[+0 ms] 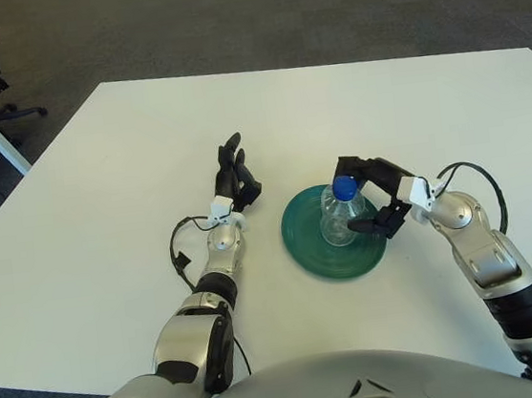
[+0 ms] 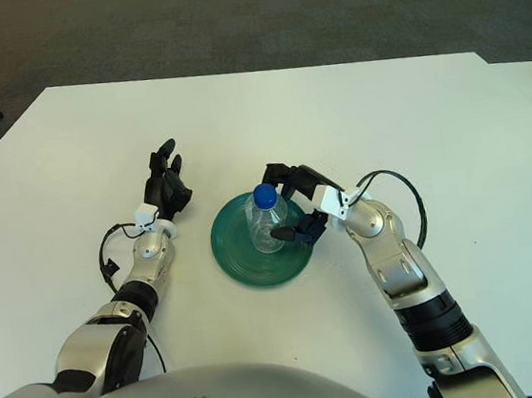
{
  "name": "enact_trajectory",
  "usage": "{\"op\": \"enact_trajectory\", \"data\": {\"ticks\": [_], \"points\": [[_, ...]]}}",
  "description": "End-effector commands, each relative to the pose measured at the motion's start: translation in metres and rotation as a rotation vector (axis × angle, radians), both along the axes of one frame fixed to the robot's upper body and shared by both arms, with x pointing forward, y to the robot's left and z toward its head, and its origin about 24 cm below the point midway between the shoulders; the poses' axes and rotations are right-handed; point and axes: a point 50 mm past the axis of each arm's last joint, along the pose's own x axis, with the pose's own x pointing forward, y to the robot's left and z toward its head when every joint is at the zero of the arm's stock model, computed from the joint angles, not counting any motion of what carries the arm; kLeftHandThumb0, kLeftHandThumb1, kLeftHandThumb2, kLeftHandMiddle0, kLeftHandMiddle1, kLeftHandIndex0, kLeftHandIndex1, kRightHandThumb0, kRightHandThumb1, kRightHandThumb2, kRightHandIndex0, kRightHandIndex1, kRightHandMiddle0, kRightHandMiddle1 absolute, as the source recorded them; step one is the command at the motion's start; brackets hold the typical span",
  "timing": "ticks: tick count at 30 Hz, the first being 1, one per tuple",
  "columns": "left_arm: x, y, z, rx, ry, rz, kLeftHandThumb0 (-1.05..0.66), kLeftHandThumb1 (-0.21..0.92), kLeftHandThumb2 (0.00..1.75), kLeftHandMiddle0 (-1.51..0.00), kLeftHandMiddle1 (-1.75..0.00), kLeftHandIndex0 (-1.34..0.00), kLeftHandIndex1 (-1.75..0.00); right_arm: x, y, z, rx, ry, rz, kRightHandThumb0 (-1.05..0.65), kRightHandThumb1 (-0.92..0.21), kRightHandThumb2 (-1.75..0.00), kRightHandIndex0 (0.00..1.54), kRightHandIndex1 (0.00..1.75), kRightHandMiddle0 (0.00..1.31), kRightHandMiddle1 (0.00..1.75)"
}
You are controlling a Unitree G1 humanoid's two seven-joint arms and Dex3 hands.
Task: Put the bottle into the plate.
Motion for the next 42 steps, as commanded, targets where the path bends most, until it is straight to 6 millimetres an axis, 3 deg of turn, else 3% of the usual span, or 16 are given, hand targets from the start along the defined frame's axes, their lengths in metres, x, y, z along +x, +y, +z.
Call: {"op": "enact_trajectory", "data": {"ticks": [1,7,9,10,11,12,13,14,17,21,24,29,42], "points": [[-0.052,0.005,-0.057,0.018,0.254,-0.004,-1.05,0.92,1.14,-0.29,-0.01,0.00,-0.70,0.000,0.002,-0.001,0.019,-0.013,0.003,-0.07,-0.22,-1.36,1.26,1.75,1.03,1.75],[-0.052,0.008,-0.057,0.006,0.246,-0.014,-1.05,0.92,1.14,-0.30,-0.01,0.00,-0.70,-0.001,0.003,-0.004,0.012,-0.032,0.018,-0.10,-0.23,-1.35,1.16,1.75,0.97,1.75],[-0.053,0.009,-0.057,-0.017,0.247,-0.020,-1.05,0.92,1.14,-0.31,-0.01,0.00,-0.70,-0.001,0.003,-0.005,-0.027,-0.057,0.047,-0.35,-0.37,-1.19,0.86,1.69,0.67,1.73],[-0.053,0.009,-0.057,-0.025,0.245,-0.024,-1.05,0.92,1.14,-0.31,-0.01,0.00,-0.70,-0.001,0.003,-0.006,-0.052,-0.069,0.065,-0.52,-0.54,-0.92,0.61,1.61,0.44,1.69],[-0.053,0.010,-0.057,-0.030,0.244,-0.027,-1.05,0.92,1.14,-0.31,-0.01,0.00,-0.70,-0.001,0.003,-0.007,-0.068,-0.075,0.076,-0.66,-0.68,-0.71,0.46,1.34,0.29,1.56],[-0.053,0.010,-0.057,-0.033,0.243,-0.029,-1.05,0.92,1.14,-0.31,-0.01,0.00,-0.70,-0.001,0.003,-0.007,-0.076,-0.079,0.082,-0.75,-0.77,-0.58,0.38,1.12,0.19,1.46],[-0.053,0.011,-0.057,-0.038,0.240,-0.032,-1.05,0.92,1.14,-0.31,-0.01,0.00,-0.70,-0.001,0.002,-0.007,-0.100,-0.087,0.100,-0.79,-0.80,-0.54,0.36,1.04,0.15,1.43],[-0.053,0.011,-0.056,-0.041,0.236,-0.037,-1.05,0.92,1.14,-0.31,-0.01,0.00,-0.69,-0.002,0.001,-0.008,-0.138,-0.103,0.126,-0.86,-0.84,-0.48,0.29,0.85,0.10,1.24],[-0.053,0.012,-0.056,-0.047,0.232,-0.045,-1.05,0.92,1.16,-0.29,0.00,0.00,-0.68,-0.004,-0.001,-0.010,-0.202,-0.135,0.174,-0.99,-0.89,-0.46,0.13,0.37,0.03,0.65],[-0.053,0.014,-0.056,-0.054,0.230,-0.048,-1.05,0.92,1.18,-0.29,0.00,0.00,-0.66,-0.004,0.000,-0.010,-0.243,-0.152,0.211,-1.04,-0.92,-0.49,0.05,0.12,0.01,0.26],[-0.053,0.014,-0.056,-0.051,0.231,-0.050,-1.05,0.92,1.18,-0.29,0.00,0.00,-0.66,-0.004,-0.001,-0.011,-0.263,-0.155,0.231,-1.04,-0.92,-0.51,0.03,0.06,0.00,0.12],[-0.053,0.016,-0.057,-0.010,0.233,-0.051,-1.05,0.92,1.18,-0.30,-0.01,0.00,-0.67,-0.003,0.000,-0.012,-0.286,-0.151,0.266,-1.05,-0.92,-0.52,0.00,0.01,0.00,0.02],[-0.049,0.018,-0.056,0.031,0.249,-0.022,-1.02,0.92,1.15,-0.30,-0.01,0.00,-0.63,-0.002,-0.001,-0.007,-0.265,-0.141,0.282,-1.05,-0.92,-0.42,0.00,0.00,0.00,0.00]]}}
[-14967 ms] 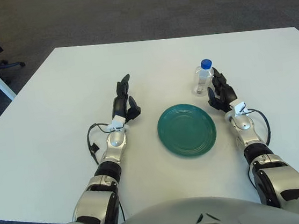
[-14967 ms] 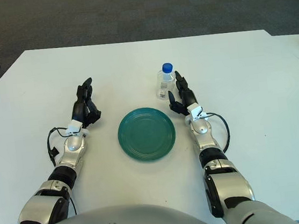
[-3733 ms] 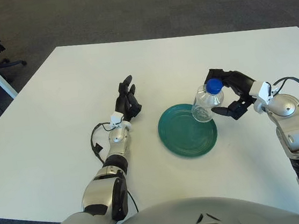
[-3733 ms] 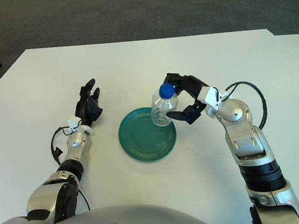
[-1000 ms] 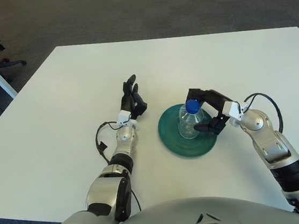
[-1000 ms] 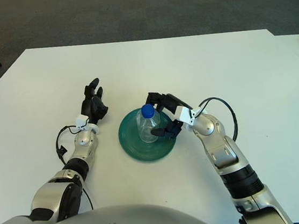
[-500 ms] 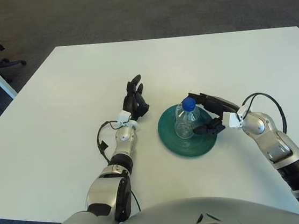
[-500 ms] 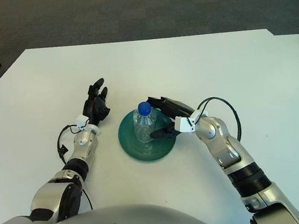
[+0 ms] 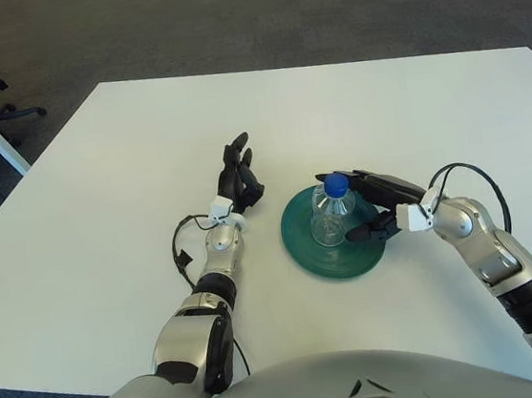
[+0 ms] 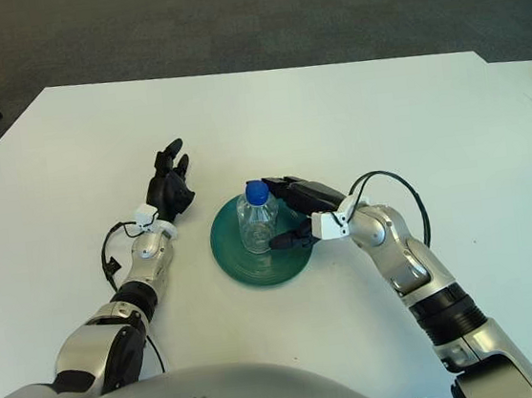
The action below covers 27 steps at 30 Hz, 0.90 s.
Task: Put the bottle into the plate.
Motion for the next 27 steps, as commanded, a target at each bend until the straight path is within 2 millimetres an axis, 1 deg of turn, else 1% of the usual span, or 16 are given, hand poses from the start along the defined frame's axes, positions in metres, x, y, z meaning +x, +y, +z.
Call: {"op": "enact_trajectory", "data": {"ticks": [1,9,13,14,16,18,21,23,25,27], "points": [[-0.049,0.014,-0.056,0.039,0.259,0.041,-1.02,0.92,1.15,-0.30,-0.01,0.00,-0.63,0.003,-0.001,0.005,0.009,0.000,0.009,-1.05,-0.92,-0.41,0.00,0.00,0.00,0.00],[-0.049,0.014,-0.056,0.052,0.260,0.041,-1.03,0.92,1.16,-0.29,0.00,0.00,-0.60,0.005,-0.002,0.008,0.034,0.011,0.011,-1.05,-0.92,-0.37,0.00,0.00,0.00,0.00],[-0.048,0.013,-0.056,0.058,0.261,0.037,-1.03,0.92,1.16,-0.29,0.00,0.00,-0.59,0.007,-0.006,0.009,0.099,0.034,0.001,-1.05,-0.92,-0.36,0.00,0.00,0.00,0.00],[-0.048,0.013,-0.056,0.057,0.261,0.037,-1.03,0.92,1.16,-0.29,0.00,0.00,-0.58,0.007,-0.007,0.010,0.142,0.044,-0.008,-1.05,-0.92,-0.42,0.00,0.00,0.00,0.00],[-0.049,0.013,-0.056,0.057,0.259,0.036,-1.03,0.92,1.16,-0.28,0.00,0.00,-0.58,0.009,-0.010,0.012,0.252,0.060,-0.035,-1.05,-0.92,-0.43,0.00,0.00,0.00,0.00],[-0.049,0.013,-0.056,0.055,0.257,0.036,-1.03,0.92,1.16,-0.28,0.00,0.00,-0.59,0.012,-0.012,0.013,0.322,0.067,-0.054,-1.05,-0.92,-0.44,0.00,0.00,0.00,0.00],[-0.049,0.014,-0.056,0.049,0.254,0.036,-1.03,0.92,1.16,-0.28,0.00,0.00,-0.61,0.019,-0.016,0.016,0.399,0.072,-0.079,-1.05,-0.92,-0.51,0.00,0.00,0.00,0.00],[-0.049,0.014,-0.056,0.039,0.256,0.040,-1.03,0.92,1.15,-0.28,0.00,0.00,-0.61,0.026,-0.020,0.013,0.442,0.074,-0.096,-1.05,-0.92,-0.56,0.00,0.00,0.00,0.00],[-0.049,0.015,-0.056,0.032,0.259,0.047,-1.02,0.92,1.15,-0.28,0.00,0.00,-0.61,0.038,-0.030,-0.001,0.526,0.083,-0.142,-1.05,-0.92,-0.60,0.00,0.00,0.00,0.00],[-0.050,0.015,-0.057,0.028,0.260,0.050,-1.02,0.92,1.14,-0.27,0.00,0.00,-0.61,0.044,-0.036,-0.013,0.604,0.089,-0.181,-1.05,-0.92,-0.67,0.00,0.00,0.00,0.00]]}}
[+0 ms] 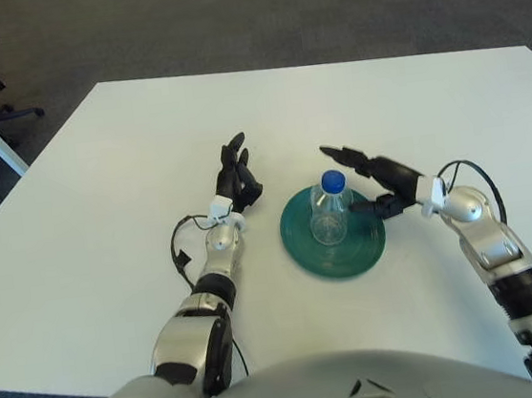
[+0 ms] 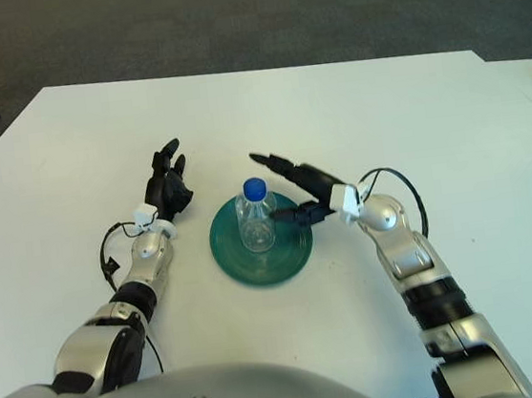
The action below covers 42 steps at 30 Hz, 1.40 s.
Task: Put the bottle into the plate.
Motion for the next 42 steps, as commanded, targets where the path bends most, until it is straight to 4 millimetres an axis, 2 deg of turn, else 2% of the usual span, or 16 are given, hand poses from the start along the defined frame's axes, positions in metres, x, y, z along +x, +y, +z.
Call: {"op": "enact_trajectory", "data": {"ticks": [1,10,13,16,23,31,35,42], "points": [[-0.050,0.015,-0.058,0.018,0.262,0.033,-1.01,0.92,1.14,-0.27,0.00,0.00,-0.61,0.020,-0.018,-0.018,0.195,0.004,-0.102,-1.05,-0.92,-0.71,0.00,0.00,0.00,0.00],[-0.052,0.019,-0.059,0.009,0.265,0.055,-1.00,0.92,1.12,-0.28,0.00,0.00,-0.63,0.025,-0.021,-0.033,0.390,0.038,-0.153,-1.05,-0.92,-0.85,0.02,0.01,0.05,0.03],[-0.052,0.020,-0.058,0.013,0.256,0.050,-1.00,0.92,1.12,-0.29,-0.01,0.00,-0.67,0.026,-0.016,-0.037,0.455,0.044,-0.175,-1.05,-0.92,-0.92,0.12,0.02,0.01,0.36],[-0.052,0.022,-0.058,0.014,0.260,0.044,-1.00,0.92,1.12,-0.29,-0.01,0.00,-0.68,0.027,-0.014,-0.041,0.496,0.052,-0.192,-1.05,-0.92,-0.95,0.19,0.03,0.00,0.55],[-0.052,0.024,-0.059,0.014,0.263,0.046,-1.00,0.92,1.12,-0.28,0.00,0.00,-0.66,0.030,-0.014,-0.048,0.570,0.100,-0.247,-1.05,-0.92,-0.98,0.29,0.05,0.00,0.78],[-0.053,0.028,-0.059,0.004,0.261,0.045,-0.99,0.92,1.12,-0.29,-0.01,0.00,-0.66,0.033,-0.014,-0.056,0.663,0.181,-0.315,-1.05,-0.92,-0.96,0.37,0.08,0.00,0.87],[-0.053,0.031,-0.057,0.006,0.246,0.033,-0.99,0.92,1.14,-0.31,-0.02,0.00,-0.71,0.035,-0.013,-0.071,0.752,0.277,-0.392,-1.01,-0.92,-0.95,0.44,0.11,0.00,0.91],[-0.051,0.036,-0.055,0.029,0.232,0.034,-0.99,0.92,1.16,-0.34,-0.03,0.00,-0.77,0.038,-0.005,-0.082,0.839,0.363,-0.489,-0.97,-0.92,-0.96,0.53,0.15,0.02,0.96]]}}
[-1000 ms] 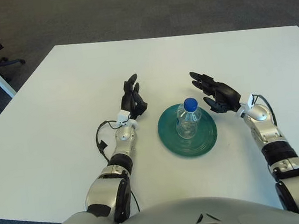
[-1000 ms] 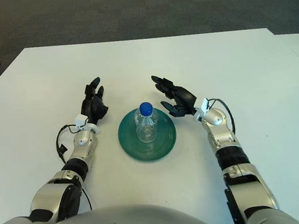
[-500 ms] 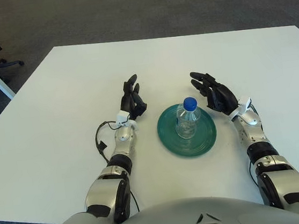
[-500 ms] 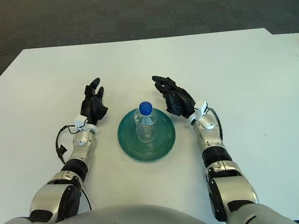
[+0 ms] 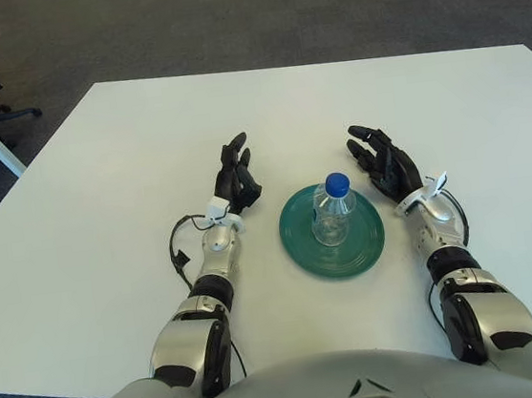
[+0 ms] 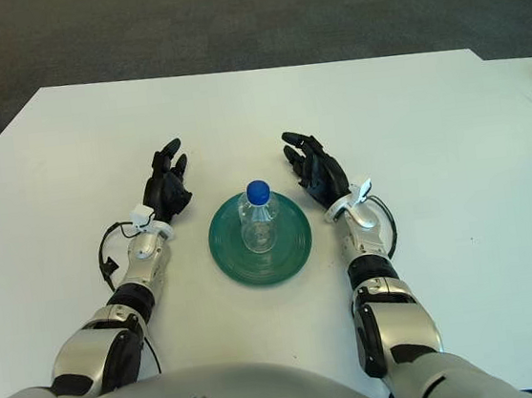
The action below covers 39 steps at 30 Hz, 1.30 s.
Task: Put the bottle into the plate.
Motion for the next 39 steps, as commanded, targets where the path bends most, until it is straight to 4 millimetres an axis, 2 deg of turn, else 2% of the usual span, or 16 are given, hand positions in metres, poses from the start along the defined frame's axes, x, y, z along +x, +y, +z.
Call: {"op": "enact_trajectory", "data": {"ticks": [1,9,13,17,20,24,30,39], "points": [[-0.049,0.029,-0.054,0.042,0.237,0.065,-0.99,0.92,1.16,-0.35,-0.03,0.00,-0.78,0.000,0.008,-0.013,0.095,0.099,-0.049,-0.97,-0.92,-0.96,0.54,0.15,0.03,0.97],[-0.048,0.032,-0.052,0.047,0.227,0.072,-0.96,0.92,1.16,-0.36,-0.03,0.00,-0.83,-0.002,0.013,-0.018,0.144,0.112,-0.088,-0.98,-0.92,-0.98,0.51,0.13,0.01,0.97],[-0.048,0.034,-0.052,0.054,0.229,0.079,-0.95,0.92,1.16,-0.36,-0.03,0.00,-0.84,-0.004,0.015,-0.021,0.159,0.112,-0.105,-0.97,-0.92,-0.98,0.42,0.08,0.00,0.86],[-0.048,0.035,-0.052,0.059,0.235,0.089,-0.94,0.92,1.16,-0.36,-0.03,0.00,-0.82,-0.006,0.016,-0.022,0.141,0.103,-0.121,-0.99,-0.92,-1.00,0.33,0.03,0.00,0.69],[-0.048,0.036,-0.052,0.060,0.236,0.093,-0.94,0.92,1.15,-0.36,-0.02,0.00,-0.78,-0.007,0.017,-0.022,0.114,0.092,-0.138,-1.00,-0.92,-1.02,0.23,0.01,0.00,0.48],[-0.047,0.036,-0.051,0.059,0.235,0.092,-0.95,0.92,1.14,-0.35,-0.02,0.00,-0.75,-0.008,0.018,-0.022,0.080,0.085,-0.177,-1.02,-0.92,-1.03,0.16,0.00,0.00,0.31],[-0.047,0.037,-0.051,0.056,0.238,0.101,-0.95,0.92,1.14,-0.35,-0.02,0.00,-0.74,-0.008,0.019,-0.020,0.030,0.058,-0.241,-1.00,-0.92,-1.04,0.14,0.00,0.00,0.25],[-0.046,0.037,-0.050,0.048,0.244,0.129,-0.93,0.92,1.12,-0.36,-0.02,0.00,-0.73,-0.008,0.017,-0.019,-0.027,0.037,-0.317,-0.97,-0.92,-1.06,0.15,0.01,0.00,0.27]]}}
